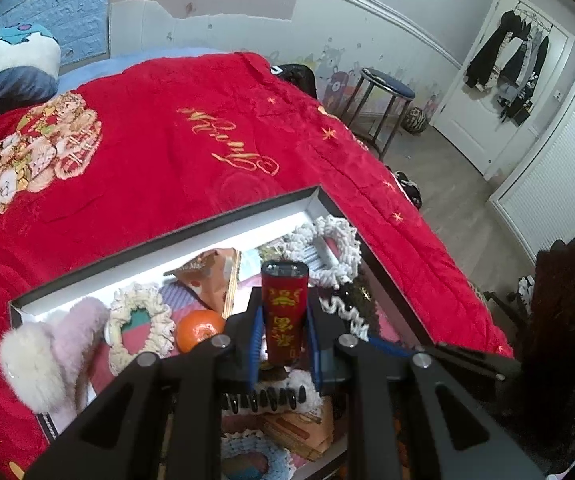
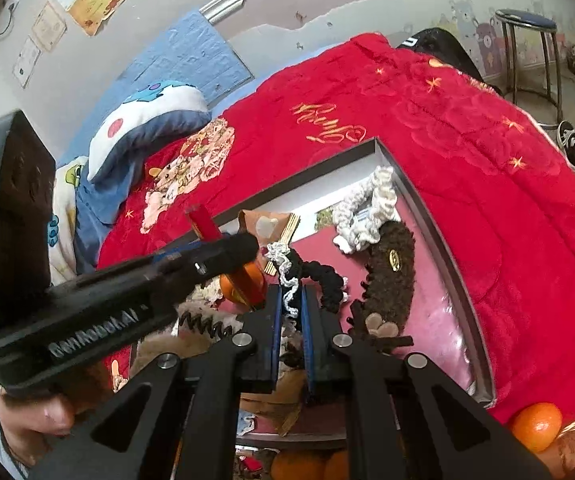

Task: Organize objects
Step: 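Lower the scrunchie and red tube into the tray and open both grippers, then withdraw both open grippers from the tray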

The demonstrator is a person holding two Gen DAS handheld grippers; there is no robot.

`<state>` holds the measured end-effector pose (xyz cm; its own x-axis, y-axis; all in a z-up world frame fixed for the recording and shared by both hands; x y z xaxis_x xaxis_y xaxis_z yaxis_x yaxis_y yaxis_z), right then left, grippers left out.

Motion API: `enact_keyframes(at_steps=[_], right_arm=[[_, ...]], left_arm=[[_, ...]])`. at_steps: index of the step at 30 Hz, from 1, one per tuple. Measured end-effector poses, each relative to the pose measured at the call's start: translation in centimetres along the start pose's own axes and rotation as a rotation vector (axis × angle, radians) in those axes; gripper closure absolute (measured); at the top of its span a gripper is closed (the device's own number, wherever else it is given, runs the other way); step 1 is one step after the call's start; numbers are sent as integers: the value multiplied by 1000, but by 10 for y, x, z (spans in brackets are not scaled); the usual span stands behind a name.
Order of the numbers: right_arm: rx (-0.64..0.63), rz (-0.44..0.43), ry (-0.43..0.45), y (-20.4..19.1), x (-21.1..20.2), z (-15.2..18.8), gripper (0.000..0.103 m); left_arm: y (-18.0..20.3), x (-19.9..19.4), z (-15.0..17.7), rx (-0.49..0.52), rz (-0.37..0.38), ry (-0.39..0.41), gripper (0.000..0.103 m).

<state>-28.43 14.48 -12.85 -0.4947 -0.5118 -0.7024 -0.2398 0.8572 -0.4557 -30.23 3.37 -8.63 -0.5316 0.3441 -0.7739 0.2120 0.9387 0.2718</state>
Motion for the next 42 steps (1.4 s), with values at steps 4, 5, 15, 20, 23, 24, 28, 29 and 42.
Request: enact_keyframes(at_steps=[4,5,15,20,23,24,28,29,42], right_arm=[[2,8,-9,1,2,1,95],[3,3,-8,0,2,0,95],[-16,7,19,-8,-4,-6,95],[-24,21,16,-10,0,-2,95],[-22,25,6,-8,4,0,95],[-22,28,5,-7,6,0,95],[-13,33,-2,-3,9,2,95],[-13,38,-4,-2,10,2,95],[-41,-54,46,-24,-11,-7,44]], left_arm=[[-4,-7,-4,-10,3,13,84],[-6,-8,-4,-14,6,15,84],[-11,1,-2,-57,58,-15,84],[-8,12,0,-45,28,-33,84],[-5,17,1,-31,17,-42,84],[-5,18,1,-31,17,-44,84],[-1,25,3,-18,8,-55,84],[0,26,3,-21,12,-58,84],[5,-7,-10,-28,18,-19,12]])
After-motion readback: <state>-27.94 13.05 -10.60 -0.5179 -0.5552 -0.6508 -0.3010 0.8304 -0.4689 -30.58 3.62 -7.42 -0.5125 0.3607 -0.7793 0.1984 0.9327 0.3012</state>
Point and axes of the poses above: each gripper's, at about its wrist camera, not at the fingertips, and x roughly the way its jaws point, y to its right, z to its underside, the point moved 5 cm from there along x, roughly the way its jaws point, and after that the axes turned 3 degrees about z, right-handed, at the moved point
